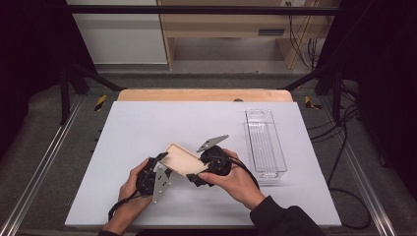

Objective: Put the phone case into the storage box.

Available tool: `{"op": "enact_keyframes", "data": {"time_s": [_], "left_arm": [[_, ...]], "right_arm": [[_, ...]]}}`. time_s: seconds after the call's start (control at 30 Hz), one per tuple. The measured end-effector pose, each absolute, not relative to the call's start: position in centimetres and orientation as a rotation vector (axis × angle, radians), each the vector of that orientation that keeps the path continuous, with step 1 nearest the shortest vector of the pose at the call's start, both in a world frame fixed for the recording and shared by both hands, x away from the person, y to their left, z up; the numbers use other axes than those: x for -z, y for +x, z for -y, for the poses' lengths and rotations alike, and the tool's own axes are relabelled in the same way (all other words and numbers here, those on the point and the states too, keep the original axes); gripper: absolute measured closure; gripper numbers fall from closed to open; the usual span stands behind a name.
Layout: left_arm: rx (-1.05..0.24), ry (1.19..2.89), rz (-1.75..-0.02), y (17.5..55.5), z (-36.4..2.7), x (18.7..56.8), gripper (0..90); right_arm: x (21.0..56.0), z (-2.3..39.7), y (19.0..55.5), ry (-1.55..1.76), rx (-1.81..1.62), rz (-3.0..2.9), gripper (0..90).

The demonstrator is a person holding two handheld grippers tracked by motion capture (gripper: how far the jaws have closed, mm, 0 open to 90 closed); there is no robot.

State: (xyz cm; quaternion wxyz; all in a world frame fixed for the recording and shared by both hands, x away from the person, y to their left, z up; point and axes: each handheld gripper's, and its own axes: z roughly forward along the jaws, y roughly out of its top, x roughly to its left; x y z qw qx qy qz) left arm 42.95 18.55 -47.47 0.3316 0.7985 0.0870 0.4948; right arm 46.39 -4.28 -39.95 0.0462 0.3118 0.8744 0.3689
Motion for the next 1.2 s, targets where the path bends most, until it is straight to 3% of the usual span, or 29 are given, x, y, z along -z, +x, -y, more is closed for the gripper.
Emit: {"op": "enact_keyframes", "data": {"time_s": [0.7, 0.97, 1.2], "left_arm": [[-1.354, 2.115, -0.154, 42.5, -18.3, 47.6, 67.7], [-1.418, 2.123, -0.130, 42.1, -18.0, 47.5, 74.1], [-1.398, 2.142, -0.128, 41.9, -18.0, 47.4, 79.0]], "right_arm": [[39.4, 4.5, 46.2, 0.902, -1.111, -2.731, 12.9], [38.9, 5.0, 46.6, 0.910, -1.222, -2.699, 11.2], [38.2, 5.3, 47.0, 0.920, -1.362, -2.622, 10.5]]}}
